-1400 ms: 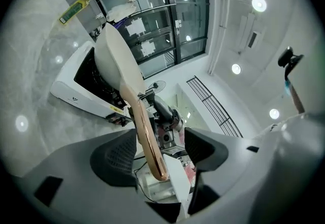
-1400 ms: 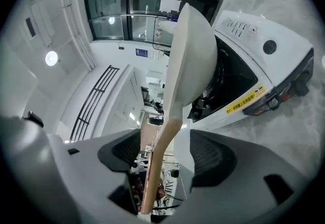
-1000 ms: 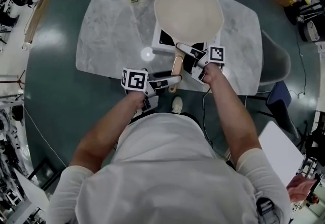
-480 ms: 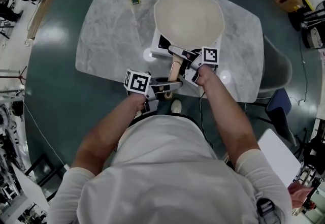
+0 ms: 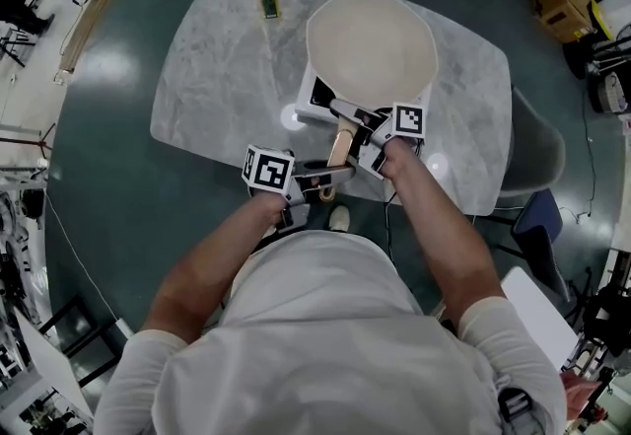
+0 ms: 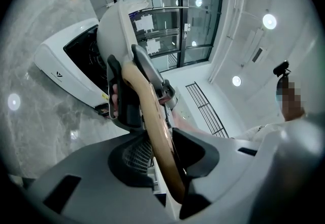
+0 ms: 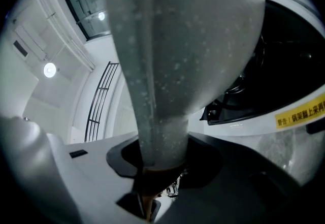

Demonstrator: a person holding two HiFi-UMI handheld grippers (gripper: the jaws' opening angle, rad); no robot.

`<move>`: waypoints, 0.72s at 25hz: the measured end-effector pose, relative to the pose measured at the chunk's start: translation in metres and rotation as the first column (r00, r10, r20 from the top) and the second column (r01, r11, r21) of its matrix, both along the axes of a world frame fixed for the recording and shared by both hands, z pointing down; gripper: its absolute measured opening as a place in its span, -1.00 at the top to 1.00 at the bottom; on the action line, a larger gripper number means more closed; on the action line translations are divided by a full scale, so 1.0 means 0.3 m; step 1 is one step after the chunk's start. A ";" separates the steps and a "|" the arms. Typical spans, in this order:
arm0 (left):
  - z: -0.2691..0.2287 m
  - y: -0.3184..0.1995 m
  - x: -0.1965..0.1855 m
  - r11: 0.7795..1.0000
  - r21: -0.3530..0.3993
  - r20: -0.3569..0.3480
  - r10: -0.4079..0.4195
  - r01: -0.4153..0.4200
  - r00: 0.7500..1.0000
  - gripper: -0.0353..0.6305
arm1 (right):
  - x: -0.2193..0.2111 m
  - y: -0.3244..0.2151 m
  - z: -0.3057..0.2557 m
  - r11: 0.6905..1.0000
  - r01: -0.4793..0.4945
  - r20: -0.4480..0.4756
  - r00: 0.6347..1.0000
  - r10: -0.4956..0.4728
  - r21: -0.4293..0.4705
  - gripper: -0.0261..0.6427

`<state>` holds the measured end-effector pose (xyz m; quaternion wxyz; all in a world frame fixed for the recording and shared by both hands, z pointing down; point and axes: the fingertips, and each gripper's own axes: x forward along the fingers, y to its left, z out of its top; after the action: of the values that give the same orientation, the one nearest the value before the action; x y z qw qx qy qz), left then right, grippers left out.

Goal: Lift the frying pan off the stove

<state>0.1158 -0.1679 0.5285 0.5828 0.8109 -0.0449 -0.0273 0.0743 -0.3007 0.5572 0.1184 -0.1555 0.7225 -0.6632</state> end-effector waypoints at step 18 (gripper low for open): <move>-0.231 0.038 -0.062 0.991 0.071 -0.014 -0.117 0.117 0.993 0.48 | -0.104 0.055 -0.246 0.990 0.132 -0.007 0.991 -0.132 0.041 0.43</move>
<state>0.0972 -0.1566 0.4591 0.5511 0.8270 -0.0884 -0.0671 0.0433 -0.2843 0.4835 0.0759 -0.1063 0.7449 -0.6543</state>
